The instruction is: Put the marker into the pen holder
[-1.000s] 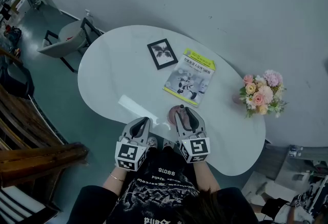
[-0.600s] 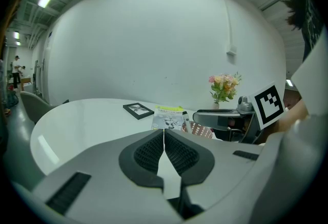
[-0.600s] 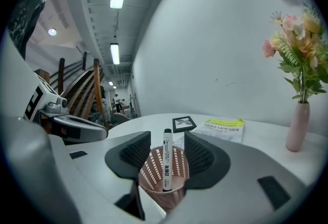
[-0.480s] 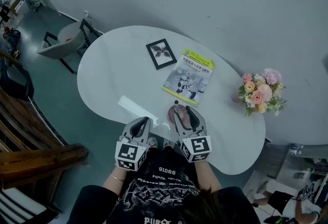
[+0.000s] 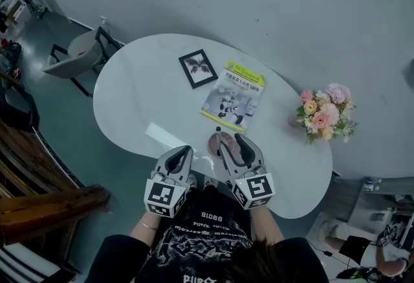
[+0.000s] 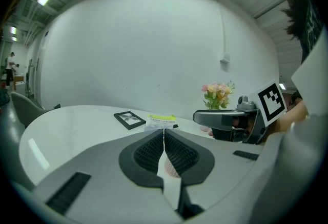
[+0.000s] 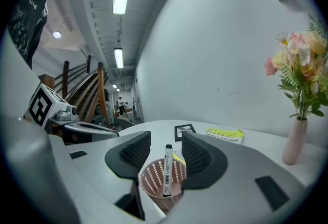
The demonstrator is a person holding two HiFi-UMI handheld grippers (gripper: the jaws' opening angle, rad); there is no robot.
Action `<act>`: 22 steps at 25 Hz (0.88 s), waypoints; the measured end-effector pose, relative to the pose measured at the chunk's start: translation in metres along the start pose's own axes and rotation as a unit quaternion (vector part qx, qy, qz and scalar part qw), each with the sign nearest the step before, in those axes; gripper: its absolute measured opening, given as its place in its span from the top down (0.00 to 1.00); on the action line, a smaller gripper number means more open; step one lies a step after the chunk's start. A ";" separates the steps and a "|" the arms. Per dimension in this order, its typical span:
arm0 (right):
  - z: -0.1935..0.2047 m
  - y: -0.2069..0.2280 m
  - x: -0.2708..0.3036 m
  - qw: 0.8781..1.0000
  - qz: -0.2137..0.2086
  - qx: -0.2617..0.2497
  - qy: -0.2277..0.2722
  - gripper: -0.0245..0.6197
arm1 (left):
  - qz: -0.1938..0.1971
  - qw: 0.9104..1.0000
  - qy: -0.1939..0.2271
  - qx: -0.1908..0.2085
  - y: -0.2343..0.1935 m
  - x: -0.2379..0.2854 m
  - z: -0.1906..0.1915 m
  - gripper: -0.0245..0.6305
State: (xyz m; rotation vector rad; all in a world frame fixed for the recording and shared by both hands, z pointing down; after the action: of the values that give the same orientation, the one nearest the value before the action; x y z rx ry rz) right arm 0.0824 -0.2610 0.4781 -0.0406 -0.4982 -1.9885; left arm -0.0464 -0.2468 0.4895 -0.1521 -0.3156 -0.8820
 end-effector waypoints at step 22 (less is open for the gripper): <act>0.000 0.008 -0.058 0.995 0.081 -0.004 0.057 0.74 | 0.038 0.998 0.044 0.027 0.028 0.016 -0.036 0.93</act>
State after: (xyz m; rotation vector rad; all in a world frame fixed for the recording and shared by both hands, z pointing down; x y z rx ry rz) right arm 0.1163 -0.2144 0.4660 0.0271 -0.3991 -1.8229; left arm -0.0076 -0.2506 0.4614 -0.0741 -0.2508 -0.8013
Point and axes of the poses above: the fingertips, and each gripper's own axes: x forward along the fingers, y to its right, z out of its underside, the point moved 2 cm from there along -x, backward along the fingers, and after that the axes turned 11 degrees about x, right-handed, at the moved point
